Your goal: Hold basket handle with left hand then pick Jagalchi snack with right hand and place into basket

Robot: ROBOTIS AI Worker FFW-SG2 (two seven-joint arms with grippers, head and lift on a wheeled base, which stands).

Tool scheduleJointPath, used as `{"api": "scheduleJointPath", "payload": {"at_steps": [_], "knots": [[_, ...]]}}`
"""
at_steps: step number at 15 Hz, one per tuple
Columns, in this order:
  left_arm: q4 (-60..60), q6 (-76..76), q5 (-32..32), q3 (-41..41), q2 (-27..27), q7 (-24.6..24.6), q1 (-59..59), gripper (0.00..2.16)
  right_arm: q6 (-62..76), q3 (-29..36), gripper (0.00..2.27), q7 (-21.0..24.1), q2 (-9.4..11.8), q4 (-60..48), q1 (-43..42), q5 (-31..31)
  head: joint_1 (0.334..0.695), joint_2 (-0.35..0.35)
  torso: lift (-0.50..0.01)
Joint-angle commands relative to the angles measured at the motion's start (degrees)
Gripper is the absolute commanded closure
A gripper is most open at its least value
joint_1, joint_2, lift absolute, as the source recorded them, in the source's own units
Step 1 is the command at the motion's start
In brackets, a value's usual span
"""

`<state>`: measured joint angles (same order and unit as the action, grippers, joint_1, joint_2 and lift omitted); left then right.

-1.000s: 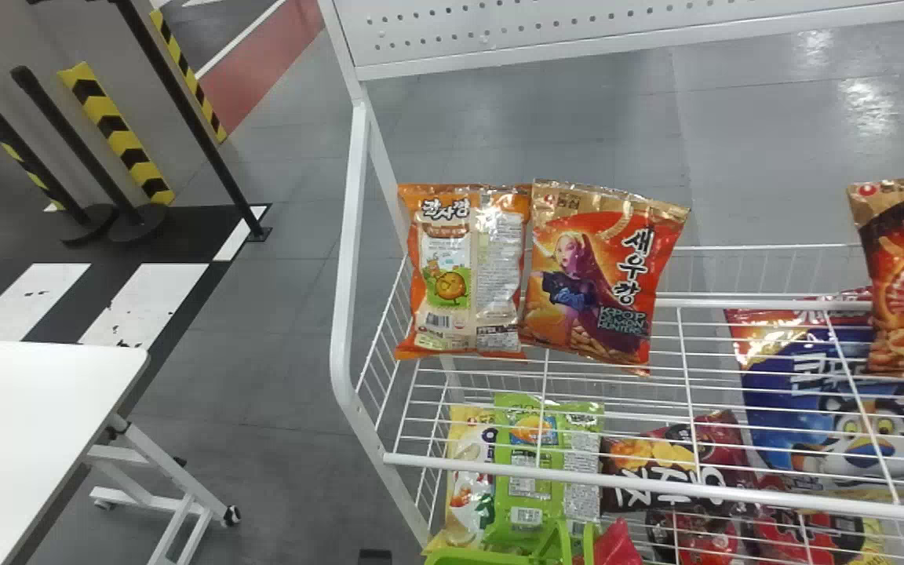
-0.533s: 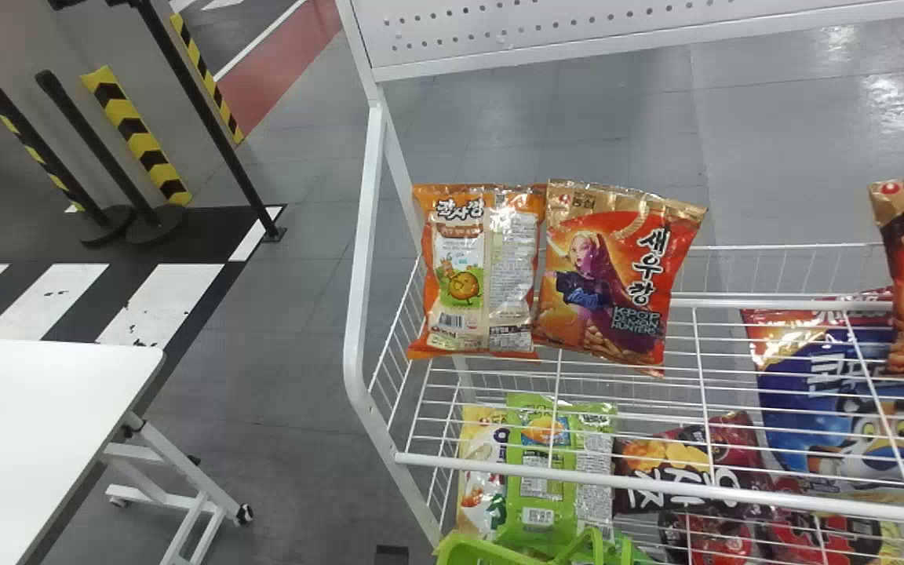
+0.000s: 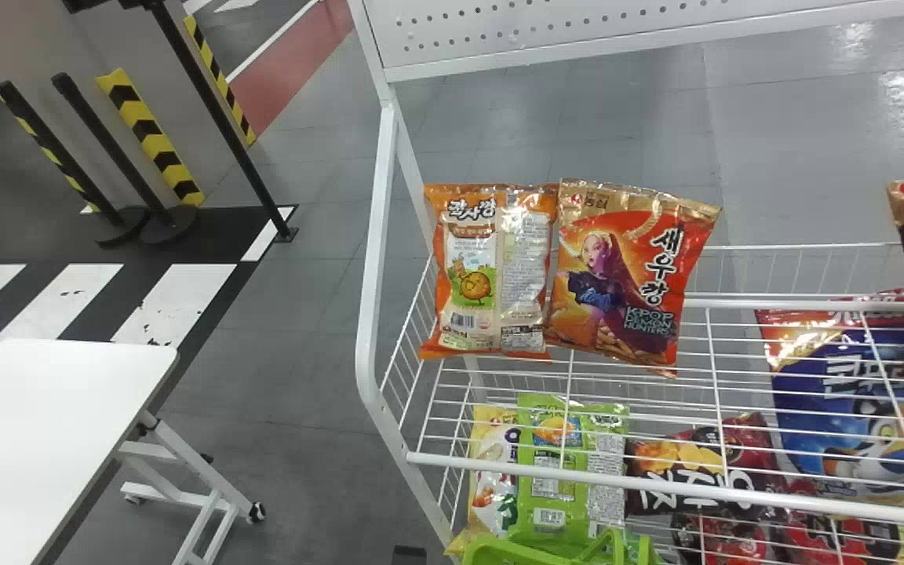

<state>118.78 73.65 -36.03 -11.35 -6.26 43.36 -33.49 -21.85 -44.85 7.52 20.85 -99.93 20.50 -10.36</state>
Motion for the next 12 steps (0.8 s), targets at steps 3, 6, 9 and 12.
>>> {"api": "scheduleJointPath", "payload": {"at_steps": [3,6,9,12], "knots": [[0.22,0.14,0.0,0.28,-0.06,-0.12,0.0,1.71,-2.01,2.4,0.12,-1.71,-1.43,3.33,-0.81,0.42,0.695,0.297,-0.01],[0.4,0.14,0.09,0.81,-0.15,-0.12,0.0,1.71,-2.19,2.93,0.12,-2.68,-2.66,5.88,-2.13,0.86,0.695,0.268,-0.01],[0.66,0.14,0.09,0.81,-0.24,-0.21,-0.18,1.71,4.84,4.86,0.13,-2.59,-2.39,4.04,1.12,1.04,0.695,0.251,-0.01],[0.57,0.14,0.17,0.63,-0.24,-0.21,-0.35,1.71,5.37,9.87,0.14,-2.15,-0.37,-4.4,6.83,1.39,0.695,0.249,-0.01]]}}
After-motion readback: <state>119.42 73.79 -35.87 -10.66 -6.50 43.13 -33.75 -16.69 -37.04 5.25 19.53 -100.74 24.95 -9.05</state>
